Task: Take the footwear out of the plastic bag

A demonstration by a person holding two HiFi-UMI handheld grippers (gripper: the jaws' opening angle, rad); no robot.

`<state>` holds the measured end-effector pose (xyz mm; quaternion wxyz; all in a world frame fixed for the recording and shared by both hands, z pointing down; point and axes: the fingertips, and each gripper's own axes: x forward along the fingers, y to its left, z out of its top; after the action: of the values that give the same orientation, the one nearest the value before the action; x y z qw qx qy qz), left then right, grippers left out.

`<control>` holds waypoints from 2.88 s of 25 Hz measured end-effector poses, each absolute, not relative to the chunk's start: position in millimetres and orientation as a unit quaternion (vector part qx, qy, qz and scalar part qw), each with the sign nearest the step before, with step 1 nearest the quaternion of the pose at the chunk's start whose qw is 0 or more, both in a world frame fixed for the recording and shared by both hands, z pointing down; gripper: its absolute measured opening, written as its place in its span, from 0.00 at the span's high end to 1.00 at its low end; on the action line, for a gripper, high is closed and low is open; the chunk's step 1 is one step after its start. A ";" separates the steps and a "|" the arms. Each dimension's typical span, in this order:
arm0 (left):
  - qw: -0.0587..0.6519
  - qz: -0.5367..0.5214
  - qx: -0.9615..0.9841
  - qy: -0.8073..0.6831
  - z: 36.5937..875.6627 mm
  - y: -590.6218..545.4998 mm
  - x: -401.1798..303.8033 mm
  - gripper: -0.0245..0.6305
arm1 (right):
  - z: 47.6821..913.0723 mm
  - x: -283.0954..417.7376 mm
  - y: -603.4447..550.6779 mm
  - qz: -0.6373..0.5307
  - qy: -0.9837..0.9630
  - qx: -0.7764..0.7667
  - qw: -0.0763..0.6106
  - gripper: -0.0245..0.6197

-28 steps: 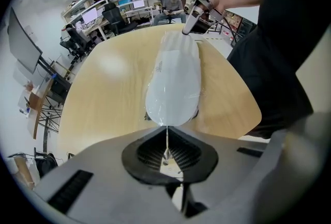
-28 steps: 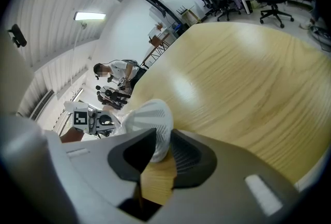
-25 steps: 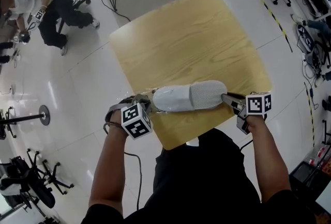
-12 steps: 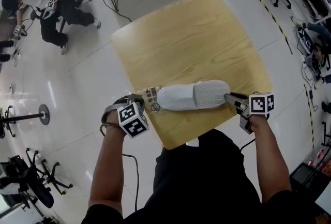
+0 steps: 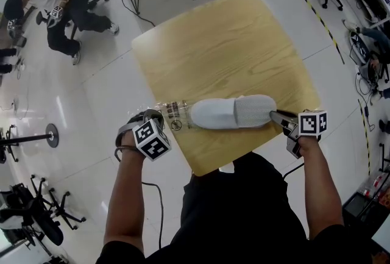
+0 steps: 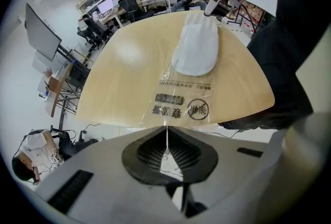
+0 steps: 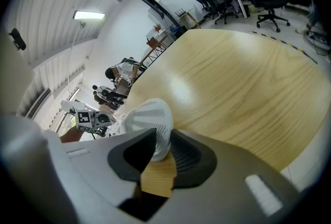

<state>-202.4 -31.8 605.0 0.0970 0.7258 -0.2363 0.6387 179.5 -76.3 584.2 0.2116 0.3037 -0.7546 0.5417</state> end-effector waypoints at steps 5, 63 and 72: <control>0.102 0.640 0.719 -0.251 606.7 -35.5 -209.1 0.94 | 583.4 185.4 -76.1 0.541 -0.755 0.303 0.211 0.82; 0.034 0.592 0.774 -0.224 583.9 -228.2 -20.6 0.95 | 575.6 155.0 -82.2 0.549 -0.762 0.297 0.173 0.83; 0.057 0.572 0.785 -0.231 596.0 -229.2 -21.9 0.83 | 574.4 165.2 -84.0 0.525 -0.767 0.326 0.173 0.69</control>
<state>-21.9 -229.2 596.0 0.0566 0.7848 -0.2312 0.5722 165.2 -84.0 574.4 0.1726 0.3260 -0.7671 0.5249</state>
